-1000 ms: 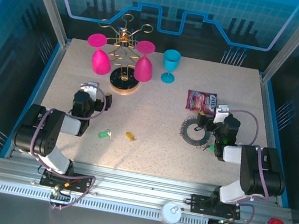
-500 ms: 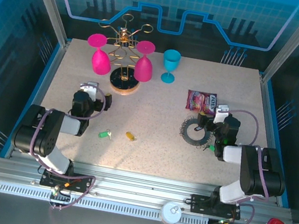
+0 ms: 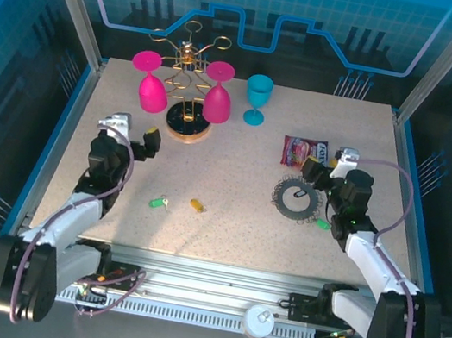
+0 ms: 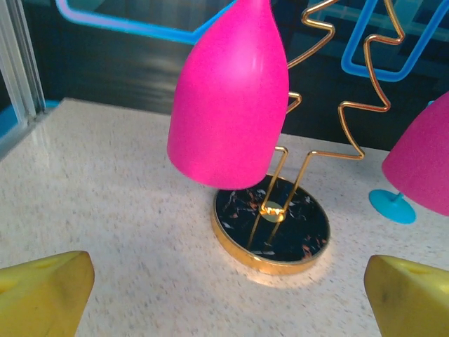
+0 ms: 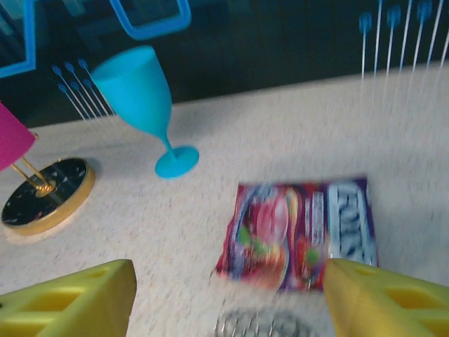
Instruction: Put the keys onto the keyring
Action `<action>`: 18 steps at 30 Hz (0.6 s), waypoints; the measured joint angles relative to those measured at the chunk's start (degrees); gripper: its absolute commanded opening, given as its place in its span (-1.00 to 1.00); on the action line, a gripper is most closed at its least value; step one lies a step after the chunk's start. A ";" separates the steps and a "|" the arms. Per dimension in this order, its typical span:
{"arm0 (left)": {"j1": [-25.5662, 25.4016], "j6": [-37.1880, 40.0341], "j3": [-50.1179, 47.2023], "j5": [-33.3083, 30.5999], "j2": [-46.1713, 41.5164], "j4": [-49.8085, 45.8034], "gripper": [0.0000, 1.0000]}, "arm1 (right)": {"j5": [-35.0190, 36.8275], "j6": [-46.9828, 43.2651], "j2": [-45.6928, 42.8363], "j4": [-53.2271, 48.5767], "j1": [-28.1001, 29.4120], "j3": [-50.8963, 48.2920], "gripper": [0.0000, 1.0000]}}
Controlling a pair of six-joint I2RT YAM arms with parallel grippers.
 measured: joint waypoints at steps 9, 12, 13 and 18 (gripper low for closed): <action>-1.27 -12.87 1.90 7.17 -9.68 -18.18 0.99 | -4.94 15.50 -0.13 -28.41 3.06 5.22 -0.15; -6.95 -15.85 1.92 7.98 -9.90 -21.86 0.99 | -4.55 19.10 1.36 -34.73 6.91 6.27 -0.33; -9.62 -16.50 1.92 7.87 -9.90 -22.91 0.99 | -4.46 20.39 1.99 -36.65 8.41 6.60 -0.35; -24.92 -20.61 1.92 3.65 -8.94 -25.00 0.99 | -2.84 27.45 4.46 -42.91 14.67 7.80 -0.49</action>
